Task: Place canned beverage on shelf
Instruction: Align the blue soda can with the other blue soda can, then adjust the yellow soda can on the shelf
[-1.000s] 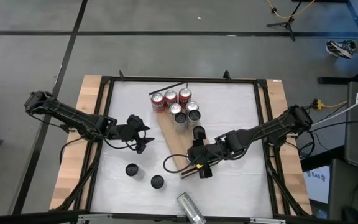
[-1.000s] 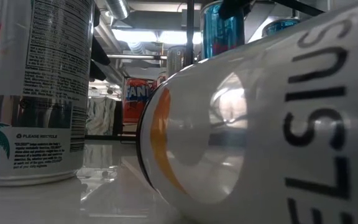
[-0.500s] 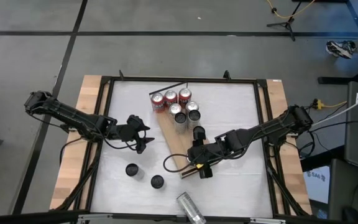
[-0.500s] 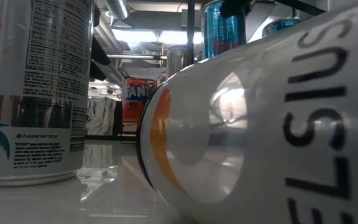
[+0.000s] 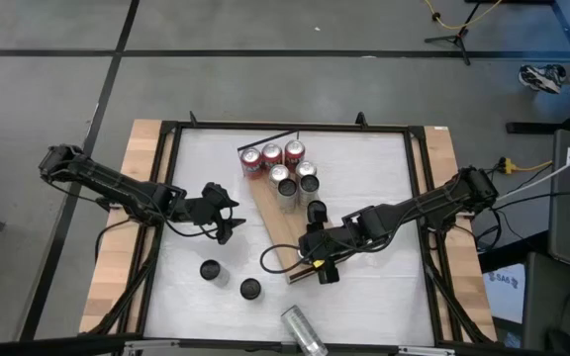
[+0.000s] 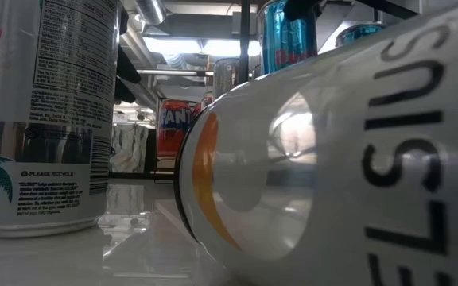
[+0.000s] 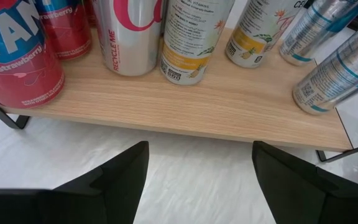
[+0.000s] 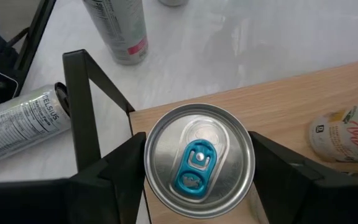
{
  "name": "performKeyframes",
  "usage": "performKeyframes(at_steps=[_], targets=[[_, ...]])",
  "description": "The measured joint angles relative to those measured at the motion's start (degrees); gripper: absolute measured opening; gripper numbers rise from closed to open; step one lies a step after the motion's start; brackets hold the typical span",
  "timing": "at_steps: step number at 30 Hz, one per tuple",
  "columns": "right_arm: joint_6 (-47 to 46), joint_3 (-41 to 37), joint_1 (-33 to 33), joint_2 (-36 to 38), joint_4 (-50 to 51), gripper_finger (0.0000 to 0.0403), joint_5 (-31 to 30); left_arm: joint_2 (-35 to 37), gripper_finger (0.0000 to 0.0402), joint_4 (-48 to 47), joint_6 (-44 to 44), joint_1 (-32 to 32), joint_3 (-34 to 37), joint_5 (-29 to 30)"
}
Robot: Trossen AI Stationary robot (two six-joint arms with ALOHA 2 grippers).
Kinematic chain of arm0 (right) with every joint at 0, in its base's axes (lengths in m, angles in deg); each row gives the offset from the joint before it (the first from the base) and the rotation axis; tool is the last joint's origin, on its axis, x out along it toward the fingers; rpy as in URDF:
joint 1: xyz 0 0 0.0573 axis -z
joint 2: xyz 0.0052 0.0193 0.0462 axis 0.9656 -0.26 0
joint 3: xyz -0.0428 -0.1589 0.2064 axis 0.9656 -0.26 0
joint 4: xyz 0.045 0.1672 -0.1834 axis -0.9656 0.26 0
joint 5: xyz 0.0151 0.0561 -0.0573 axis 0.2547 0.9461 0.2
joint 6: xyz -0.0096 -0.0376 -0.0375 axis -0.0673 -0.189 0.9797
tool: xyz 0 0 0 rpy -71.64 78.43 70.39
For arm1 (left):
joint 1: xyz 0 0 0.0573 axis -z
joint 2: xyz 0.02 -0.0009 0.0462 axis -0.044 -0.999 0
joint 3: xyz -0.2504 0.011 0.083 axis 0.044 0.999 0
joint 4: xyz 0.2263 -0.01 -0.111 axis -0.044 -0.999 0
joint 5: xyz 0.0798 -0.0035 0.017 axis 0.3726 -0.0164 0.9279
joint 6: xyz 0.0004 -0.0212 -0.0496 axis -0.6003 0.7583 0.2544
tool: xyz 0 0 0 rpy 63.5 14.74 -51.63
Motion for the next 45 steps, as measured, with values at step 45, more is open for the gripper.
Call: performKeyframes(at_steps=[45], targets=[[3.1, 11.6, -0.1, 1.2, 12.8, 0.0359, -3.7, 0.0, 0.0279, 0.0, 0.0, 0.0, 0.0, 0.0]])
